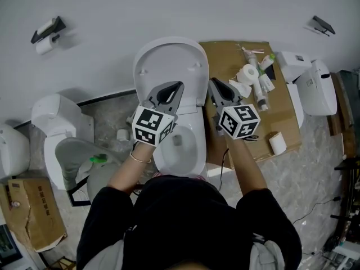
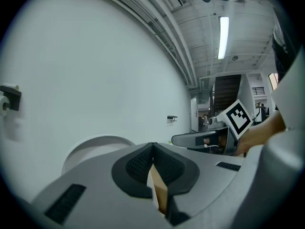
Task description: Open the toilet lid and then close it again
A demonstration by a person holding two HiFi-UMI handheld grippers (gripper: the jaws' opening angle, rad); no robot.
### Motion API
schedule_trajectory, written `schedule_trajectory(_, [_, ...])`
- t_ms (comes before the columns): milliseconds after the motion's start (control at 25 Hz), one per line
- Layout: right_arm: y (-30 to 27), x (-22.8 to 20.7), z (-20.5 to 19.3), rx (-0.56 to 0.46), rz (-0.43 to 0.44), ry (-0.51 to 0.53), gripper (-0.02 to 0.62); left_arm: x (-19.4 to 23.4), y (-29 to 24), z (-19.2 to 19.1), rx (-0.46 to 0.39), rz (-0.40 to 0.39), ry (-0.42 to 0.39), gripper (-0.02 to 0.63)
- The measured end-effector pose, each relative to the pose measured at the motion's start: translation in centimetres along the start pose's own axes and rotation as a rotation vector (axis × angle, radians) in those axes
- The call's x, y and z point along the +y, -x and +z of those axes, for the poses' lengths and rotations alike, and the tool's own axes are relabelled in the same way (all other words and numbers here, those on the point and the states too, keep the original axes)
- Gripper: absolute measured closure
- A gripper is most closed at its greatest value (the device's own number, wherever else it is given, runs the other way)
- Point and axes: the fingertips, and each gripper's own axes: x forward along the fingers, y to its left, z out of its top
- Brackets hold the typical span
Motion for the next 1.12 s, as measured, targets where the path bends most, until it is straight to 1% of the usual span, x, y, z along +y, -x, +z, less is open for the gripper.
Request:
schedule_trajectory(120, [-0.7, -0.6, 0.2, -0.003, -0.021, 0.009, 0.572, 0.7, -0.1, 0.0, 0.005, 0.01, -0.008, 0.602])
schedule_trajectory(240, [-1.5, -1.3, 0.3, -0.004, -0.036, 0.018, 0.572, 1.1, -0.3, 0.0, 0.02, 0.024, -0.049, 0.603])
schedule_trajectory(280, [-1.7, -1.4, 0.3, -0.002, -0.04, 0.022, 0.572, 1.2, -0.4, 0.0, 0.022, 0.026, -0.051, 0.601])
schedule_trajectory(600, [-4.1, -2.8, -0.5, 0.025, -0.075, 0.049, 0.571, 3.1, -0.9, -0.9, 0.035, 0.051, 0.003, 0.601])
schedule_trajectory(760, [-5.2, -3.5, -0.8, 0.035, -0.084, 0.056, 0.571, 3.6, -1.4, -1.2, 0.038, 0.049, 0.009, 0.601])
schedule_trajectory(920, [-6.3, -4.4, -1.0, 0.03, -0.099, 0.045, 0.569, 3.8, -1.8, -1.9, 0.058, 0.038, 0.006, 0.603])
schedule_trajectory(960, [-6.6, -4.5, -1.1, 0.032, -0.1, 0.045, 0.563, 4.0, -1.9, -2.0, 0.061, 0.038, 0.006, 0.601])
schedule_trajectory(1040, [-7.2, -4.8, -1.3, 0.041, -0.099, 0.048, 0.529, 4.2, -2.0, -2.0, 0.06, 0.04, 0.007, 0.603])
schedule_trajectory(1120, [-7.8, -4.9, -1.5, 0.052, -0.098, 0.054, 0.522, 4.6, -2.1, -2.0, 0.058, 0.041, 0.008, 0.601])
